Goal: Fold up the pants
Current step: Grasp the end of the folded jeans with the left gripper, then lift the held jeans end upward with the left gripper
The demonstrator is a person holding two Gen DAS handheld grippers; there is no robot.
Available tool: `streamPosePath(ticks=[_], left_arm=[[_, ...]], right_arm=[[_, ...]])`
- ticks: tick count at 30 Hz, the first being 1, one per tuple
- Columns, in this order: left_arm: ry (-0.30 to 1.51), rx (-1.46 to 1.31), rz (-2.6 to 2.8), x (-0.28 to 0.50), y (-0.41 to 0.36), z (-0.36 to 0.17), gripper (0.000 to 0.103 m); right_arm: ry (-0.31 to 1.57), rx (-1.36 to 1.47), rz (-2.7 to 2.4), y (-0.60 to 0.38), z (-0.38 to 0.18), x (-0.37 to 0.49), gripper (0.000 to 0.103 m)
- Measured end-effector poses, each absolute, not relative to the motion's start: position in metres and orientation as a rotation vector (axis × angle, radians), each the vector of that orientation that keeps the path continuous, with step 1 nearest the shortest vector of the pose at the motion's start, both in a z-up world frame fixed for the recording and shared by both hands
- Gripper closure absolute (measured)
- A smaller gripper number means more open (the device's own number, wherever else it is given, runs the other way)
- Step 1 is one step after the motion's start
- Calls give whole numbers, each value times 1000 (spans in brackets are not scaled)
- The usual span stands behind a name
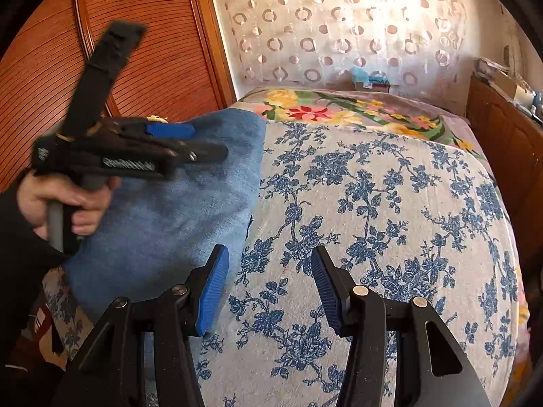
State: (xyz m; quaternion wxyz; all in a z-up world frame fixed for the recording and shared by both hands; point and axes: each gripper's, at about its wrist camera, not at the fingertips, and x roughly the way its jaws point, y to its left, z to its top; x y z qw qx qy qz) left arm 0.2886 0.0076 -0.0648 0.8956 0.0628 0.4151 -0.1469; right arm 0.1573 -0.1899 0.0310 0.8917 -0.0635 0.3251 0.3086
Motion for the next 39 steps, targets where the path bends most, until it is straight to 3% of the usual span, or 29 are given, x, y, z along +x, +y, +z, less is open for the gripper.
streamPosePath(ticks=[5,12,22,33,39], left_arm=[[901,130,-297,296,5,-83,21],[889,148,-305,298,-3,-70,21],[919,166,-336,316,-34,-66,45],[999,279,-269,327,-55,-94,46],[983,300,-293,321,-55,-90,83]], right_arm=[[699,-126,647,-188,24,163,50],[708,-119,658,-186,18,164,50],[703,-117,650,-194,15,160,50],[711,-104,650,-197,13,157,50],[711,-107,647,-196,13,154,50]])
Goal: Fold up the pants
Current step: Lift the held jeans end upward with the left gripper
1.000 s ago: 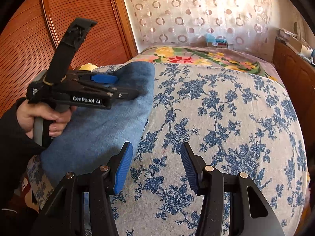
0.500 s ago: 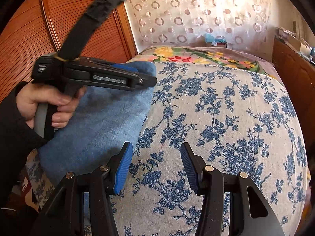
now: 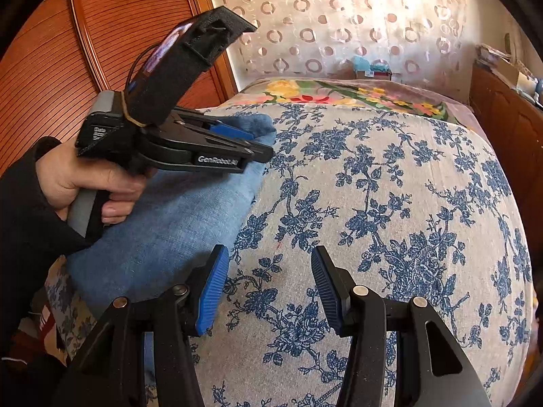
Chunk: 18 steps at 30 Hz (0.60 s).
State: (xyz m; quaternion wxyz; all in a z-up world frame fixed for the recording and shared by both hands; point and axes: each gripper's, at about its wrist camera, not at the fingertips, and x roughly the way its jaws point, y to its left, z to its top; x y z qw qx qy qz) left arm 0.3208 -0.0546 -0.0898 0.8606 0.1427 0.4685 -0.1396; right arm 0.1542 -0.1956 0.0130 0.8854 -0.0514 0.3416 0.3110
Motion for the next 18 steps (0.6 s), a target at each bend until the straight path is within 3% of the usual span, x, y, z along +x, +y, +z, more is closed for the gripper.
streamPosePath(ticks=[1,4,18], left_arm=[[974,296,-293,318,-54,-87,90],[945,278,-294,310,-49,-78,96],[767,134,-319,258,-2,-14,97]], right_arm=[[712,-107,645,-196,12,154,50],[714,-108,636,-196,12,153,50],[722,-114,639,-190,12,147,50]])
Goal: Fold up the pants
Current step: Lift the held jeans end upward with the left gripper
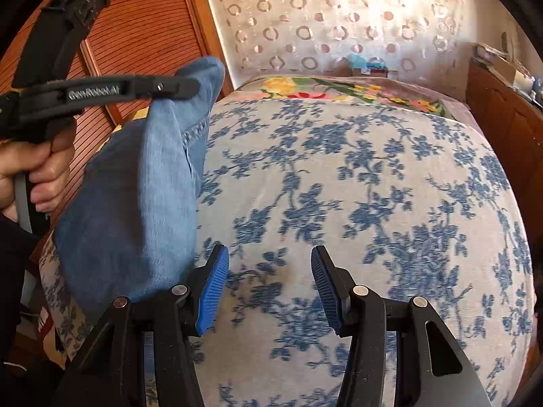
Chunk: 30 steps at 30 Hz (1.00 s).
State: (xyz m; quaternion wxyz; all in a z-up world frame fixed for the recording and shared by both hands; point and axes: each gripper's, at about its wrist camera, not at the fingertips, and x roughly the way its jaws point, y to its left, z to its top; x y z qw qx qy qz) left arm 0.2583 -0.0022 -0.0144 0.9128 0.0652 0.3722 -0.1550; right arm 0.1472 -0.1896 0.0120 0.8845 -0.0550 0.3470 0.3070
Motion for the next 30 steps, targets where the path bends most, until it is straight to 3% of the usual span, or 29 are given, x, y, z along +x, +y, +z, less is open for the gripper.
streamPosePath(ticks=[30], left_arm=[[634,42,-250,197,70,17,98]], right_arm=[[680,-83,841,-153,40,100,51]])
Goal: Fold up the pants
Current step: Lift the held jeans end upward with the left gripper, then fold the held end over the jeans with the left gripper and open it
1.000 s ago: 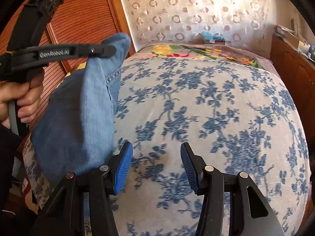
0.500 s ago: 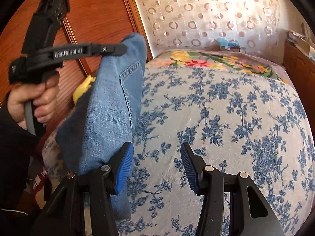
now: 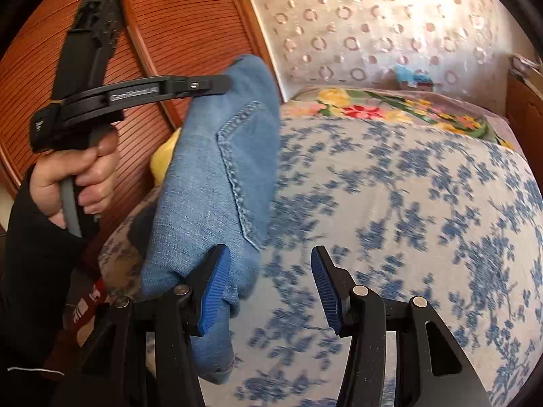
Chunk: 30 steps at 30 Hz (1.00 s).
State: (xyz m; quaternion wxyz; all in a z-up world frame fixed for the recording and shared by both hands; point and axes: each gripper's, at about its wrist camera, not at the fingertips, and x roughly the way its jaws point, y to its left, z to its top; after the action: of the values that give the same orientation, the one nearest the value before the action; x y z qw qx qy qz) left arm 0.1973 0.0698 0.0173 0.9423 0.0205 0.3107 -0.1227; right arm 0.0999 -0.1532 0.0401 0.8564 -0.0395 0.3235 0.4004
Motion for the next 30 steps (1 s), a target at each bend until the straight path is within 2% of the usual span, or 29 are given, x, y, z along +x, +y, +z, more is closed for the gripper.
streamPosePath(ticks=[18,30], left_arm=[[641,13,-89,176,149,7,98],[680,-13,-36,182,180,-21,97]], right_arm=[[630,-112,1028,-61,38,84,50],[585,-79,936,-99,37,96,50]])
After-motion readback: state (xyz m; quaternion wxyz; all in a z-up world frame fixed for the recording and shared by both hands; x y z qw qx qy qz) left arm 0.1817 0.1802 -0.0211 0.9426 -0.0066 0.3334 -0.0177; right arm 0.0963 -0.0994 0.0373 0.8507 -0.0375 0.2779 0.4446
